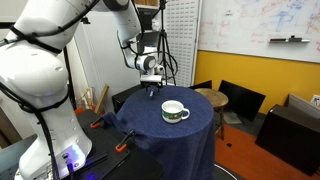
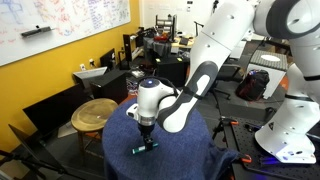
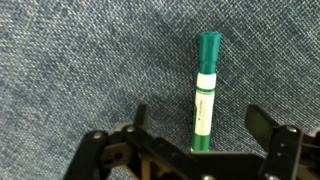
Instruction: Put the marker in the green mug cup
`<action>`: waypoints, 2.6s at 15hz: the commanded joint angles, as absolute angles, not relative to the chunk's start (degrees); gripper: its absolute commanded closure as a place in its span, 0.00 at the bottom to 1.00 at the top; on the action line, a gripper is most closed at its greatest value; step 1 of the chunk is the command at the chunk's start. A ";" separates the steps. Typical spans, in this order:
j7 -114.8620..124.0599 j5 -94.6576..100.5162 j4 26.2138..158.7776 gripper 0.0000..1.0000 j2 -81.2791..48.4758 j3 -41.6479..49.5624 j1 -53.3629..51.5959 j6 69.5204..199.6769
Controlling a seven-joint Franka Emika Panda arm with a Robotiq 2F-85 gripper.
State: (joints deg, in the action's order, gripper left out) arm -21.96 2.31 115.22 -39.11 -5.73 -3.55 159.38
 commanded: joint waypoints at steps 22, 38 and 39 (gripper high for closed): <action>-17.12 5.07 110.37 0.95 -42.08 -5.91 -4.34 157.76; -6.45 8.48 125.68 0.95 -23.00 -0.62 -6.96 158.61; -6.44 8.64 126.86 0.95 -21.59 -0.70 -6.73 158.41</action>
State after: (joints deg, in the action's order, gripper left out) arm -9.49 6.63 121.51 -27.77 -2.06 -5.68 159.32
